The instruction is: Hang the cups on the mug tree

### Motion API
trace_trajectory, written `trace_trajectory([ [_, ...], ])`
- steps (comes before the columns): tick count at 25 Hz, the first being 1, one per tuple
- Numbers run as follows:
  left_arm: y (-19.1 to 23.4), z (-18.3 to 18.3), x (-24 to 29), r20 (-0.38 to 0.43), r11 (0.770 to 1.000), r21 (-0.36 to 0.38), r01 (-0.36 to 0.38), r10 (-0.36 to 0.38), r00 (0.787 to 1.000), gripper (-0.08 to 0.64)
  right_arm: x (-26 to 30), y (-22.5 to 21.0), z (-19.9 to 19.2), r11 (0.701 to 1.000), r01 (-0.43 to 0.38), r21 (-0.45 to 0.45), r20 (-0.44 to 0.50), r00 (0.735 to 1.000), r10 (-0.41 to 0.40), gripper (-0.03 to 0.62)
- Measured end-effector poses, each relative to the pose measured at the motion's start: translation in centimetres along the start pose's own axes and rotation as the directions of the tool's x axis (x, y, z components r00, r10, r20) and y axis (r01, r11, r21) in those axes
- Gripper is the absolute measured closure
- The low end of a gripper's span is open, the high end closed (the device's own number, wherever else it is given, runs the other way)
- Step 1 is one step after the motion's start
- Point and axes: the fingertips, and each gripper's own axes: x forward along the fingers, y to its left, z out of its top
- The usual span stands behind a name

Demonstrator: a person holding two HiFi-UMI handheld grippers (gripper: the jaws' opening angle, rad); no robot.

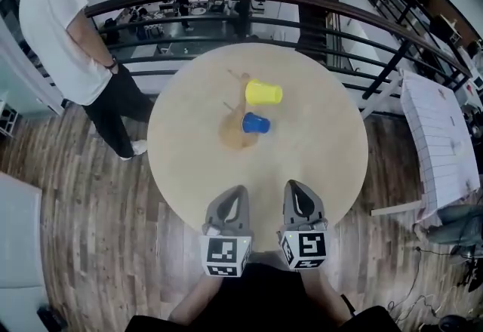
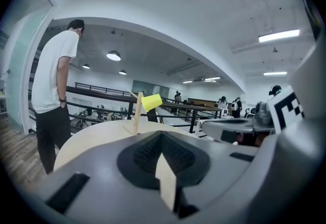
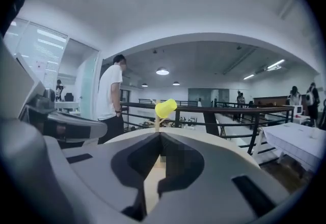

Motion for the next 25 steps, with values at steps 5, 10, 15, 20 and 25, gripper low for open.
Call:
trace_trajectory([
  [5,-1.7,0.1,0.5,-0.010,0.999,0.045,0.031,-0.031,0.999,0.558,-0.7,-1.2,0.4,1.000,0.007,0.004,0.033,0.999,-0.007,0.584],
  [10,-2.5,0.4,0.7,-0.012,0.994,0.097,0.048,-0.047,0.999,0.558,-0.5,-1.3,0.7,1.000,-0.014,-0.001,0.047,0.999,0.014,0.584],
  [15,-2.3,0.5,0.7,-0.015,0.992,0.123,0.012,-0.010,1.000,0.558,-0.3,-1.8,0.5,1.000,-0.017,0.005,0.054,0.998,0.016,0.584],
  [20,-1.8,0.9,0.5,-0.010,0.989,0.148,0.001,0.001,1.000,0.558,-0.1,-1.9,0.5,0.999,-0.025,0.047,0.057,0.998,0.022,0.584],
  [25,-1.6,1.2,0.3,-0.008,0.989,0.146,-0.008,0.009,1.000,0.558,-0.1,-1.9,0.8,0.999,-0.027,0.039,0.058,0.998,0.025,0.584],
])
